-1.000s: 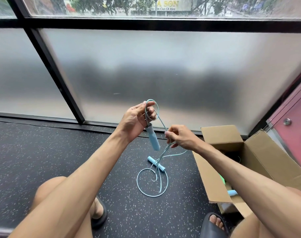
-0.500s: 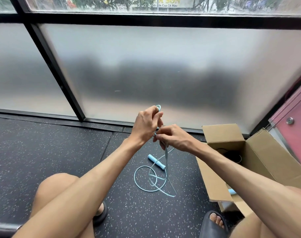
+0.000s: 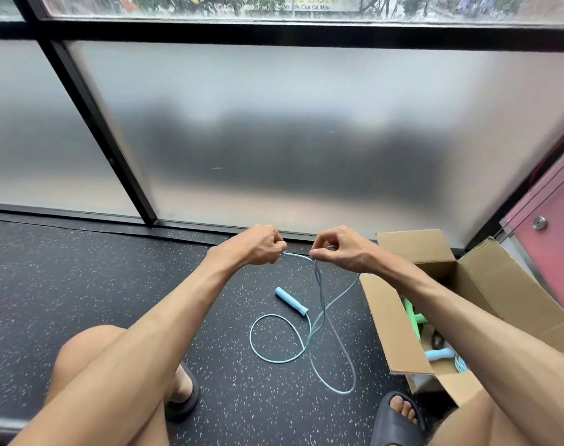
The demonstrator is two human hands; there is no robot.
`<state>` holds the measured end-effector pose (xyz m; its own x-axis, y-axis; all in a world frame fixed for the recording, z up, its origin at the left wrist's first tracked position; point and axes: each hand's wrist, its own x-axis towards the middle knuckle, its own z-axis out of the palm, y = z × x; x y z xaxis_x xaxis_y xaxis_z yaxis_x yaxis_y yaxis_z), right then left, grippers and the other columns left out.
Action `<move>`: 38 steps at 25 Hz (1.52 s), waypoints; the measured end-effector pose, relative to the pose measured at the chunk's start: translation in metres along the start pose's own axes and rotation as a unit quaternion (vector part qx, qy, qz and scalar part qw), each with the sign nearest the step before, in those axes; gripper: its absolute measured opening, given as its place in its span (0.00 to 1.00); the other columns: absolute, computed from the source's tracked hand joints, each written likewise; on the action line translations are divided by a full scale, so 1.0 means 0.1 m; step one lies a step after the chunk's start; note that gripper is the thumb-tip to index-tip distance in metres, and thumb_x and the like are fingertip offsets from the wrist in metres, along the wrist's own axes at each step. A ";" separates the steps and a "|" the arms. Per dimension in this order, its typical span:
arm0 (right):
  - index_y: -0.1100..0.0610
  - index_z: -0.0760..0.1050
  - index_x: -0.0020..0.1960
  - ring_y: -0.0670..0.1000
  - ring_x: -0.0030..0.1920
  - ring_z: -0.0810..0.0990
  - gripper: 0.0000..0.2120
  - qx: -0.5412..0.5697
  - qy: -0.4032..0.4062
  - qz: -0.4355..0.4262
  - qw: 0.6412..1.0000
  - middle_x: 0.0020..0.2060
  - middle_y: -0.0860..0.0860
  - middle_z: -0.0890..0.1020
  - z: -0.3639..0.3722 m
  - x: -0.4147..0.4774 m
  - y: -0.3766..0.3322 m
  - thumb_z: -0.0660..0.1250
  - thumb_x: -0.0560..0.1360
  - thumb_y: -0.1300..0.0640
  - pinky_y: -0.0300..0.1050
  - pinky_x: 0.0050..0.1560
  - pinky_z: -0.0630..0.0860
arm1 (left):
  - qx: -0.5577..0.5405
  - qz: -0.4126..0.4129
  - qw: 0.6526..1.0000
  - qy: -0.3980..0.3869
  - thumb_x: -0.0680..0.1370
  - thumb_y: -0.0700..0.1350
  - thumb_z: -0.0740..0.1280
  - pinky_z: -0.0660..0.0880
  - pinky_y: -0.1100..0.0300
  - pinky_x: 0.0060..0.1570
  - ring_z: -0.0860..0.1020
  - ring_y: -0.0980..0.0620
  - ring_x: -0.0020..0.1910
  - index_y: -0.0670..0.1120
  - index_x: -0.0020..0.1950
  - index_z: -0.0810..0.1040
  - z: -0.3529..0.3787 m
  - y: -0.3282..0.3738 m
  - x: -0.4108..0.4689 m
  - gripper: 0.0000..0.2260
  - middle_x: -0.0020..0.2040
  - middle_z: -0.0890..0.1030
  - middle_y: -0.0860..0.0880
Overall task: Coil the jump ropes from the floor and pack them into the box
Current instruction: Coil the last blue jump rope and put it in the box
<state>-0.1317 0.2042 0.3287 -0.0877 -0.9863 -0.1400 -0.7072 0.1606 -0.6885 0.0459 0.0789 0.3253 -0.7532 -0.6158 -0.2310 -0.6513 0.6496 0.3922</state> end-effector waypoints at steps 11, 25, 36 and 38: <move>0.59 0.74 0.52 0.62 0.53 0.80 0.06 -0.220 0.189 0.253 0.923 0.50 0.61 0.82 -0.28 -0.10 0.80 0.63 0.76 0.60 0.48 0.49 0.73 | -0.499 -0.208 0.809 0.230 0.83 0.45 0.60 0.56 0.68 0.18 0.59 0.57 0.15 0.47 0.30 0.66 -0.22 -0.64 -0.05 0.20 0.18 0.63 0.55; 0.53 0.68 0.71 0.53 0.58 0.79 0.24 -0.011 0.001 0.080 0.997 0.61 0.54 0.78 0.15 0.09 0.43 0.69 0.76 0.54 0.44 0.60 0.74 | -0.630 -0.036 0.776 -0.011 0.84 0.47 0.57 0.52 0.59 0.29 0.55 0.55 0.22 0.48 0.29 0.64 -0.40 -0.16 -0.33 0.22 0.24 0.57 0.53; 0.60 0.78 0.58 0.48 0.53 0.82 0.09 0.164 0.000 -0.019 0.986 0.52 0.54 0.83 0.44 0.15 -0.07 0.63 0.81 0.59 0.35 0.54 0.76 | -0.653 0.041 0.747 -0.119 0.83 0.49 0.56 0.51 0.56 0.34 0.52 0.53 0.26 0.45 0.32 0.66 -0.38 0.06 -0.40 0.20 0.25 0.56 0.52; 0.63 0.77 0.50 0.49 0.44 0.84 0.10 0.190 -0.014 -0.011 0.982 0.44 0.58 0.85 0.47 0.12 -0.13 0.59 0.83 0.60 0.37 0.48 0.78 | -0.675 0.058 0.728 -0.109 0.84 0.49 0.54 0.52 0.56 0.34 0.52 0.53 0.27 0.45 0.35 0.69 -0.39 0.07 -0.38 0.19 0.26 0.57 0.53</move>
<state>-0.0902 0.1920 0.3026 -0.0520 -0.9891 -0.1377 -0.3959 0.1470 -0.9064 0.0733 0.0896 0.3713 -0.8885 -0.4104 -0.2052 -0.0105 -0.4290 0.9033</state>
